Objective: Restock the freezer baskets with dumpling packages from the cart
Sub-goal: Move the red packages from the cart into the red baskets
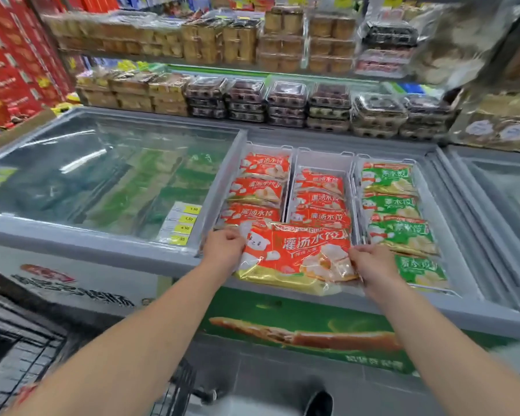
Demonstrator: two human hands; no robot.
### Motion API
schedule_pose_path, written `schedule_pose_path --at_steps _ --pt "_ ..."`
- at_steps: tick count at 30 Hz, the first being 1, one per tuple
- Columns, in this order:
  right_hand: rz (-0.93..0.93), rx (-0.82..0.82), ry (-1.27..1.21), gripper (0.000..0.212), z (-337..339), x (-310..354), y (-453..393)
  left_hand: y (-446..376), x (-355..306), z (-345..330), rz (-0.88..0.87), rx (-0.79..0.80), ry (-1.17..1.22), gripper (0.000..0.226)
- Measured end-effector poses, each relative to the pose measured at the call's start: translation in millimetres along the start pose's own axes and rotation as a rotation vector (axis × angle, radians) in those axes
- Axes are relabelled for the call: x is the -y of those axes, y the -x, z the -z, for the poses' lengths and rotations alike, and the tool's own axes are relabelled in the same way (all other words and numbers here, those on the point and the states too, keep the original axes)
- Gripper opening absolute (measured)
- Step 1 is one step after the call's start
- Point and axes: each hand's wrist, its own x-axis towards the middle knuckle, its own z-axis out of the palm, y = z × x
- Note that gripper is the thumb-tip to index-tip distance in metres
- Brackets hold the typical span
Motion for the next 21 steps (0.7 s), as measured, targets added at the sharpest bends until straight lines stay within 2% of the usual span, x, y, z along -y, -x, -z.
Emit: schedule_pose_path --at_steps 5,9,13,16,21 --pt "-0.077 0.075 0.047 0.009 -14.7 3.3 -90.8 -51.0 -0.2 -45.2 0.083 -0.058 -0.099 0.025" --pt "-0.061 0.122 0.141 0.008 -35.5 12.2 -142.6 -97.5 -0.5 -63.7 0.161 -0.1 -0.14 0.029" --pt "-0.067 0.17 0.259 0.015 -65.9 12.2 -188.6 -142.7 -6.7 -72.9 0.226 -0.166 -0.201 0.032" --pt "-0.078 0.193 0.306 0.018 -92.8 18.0 -218.0 -182.7 -16.4 -80.3 0.26 -0.153 -0.223 0.019" --pt "-0.11 0.18 0.337 0.014 -143.4 25.8 -263.9 -257.7 -28.0 -88.2 0.265 -0.036 -0.352 0.024"
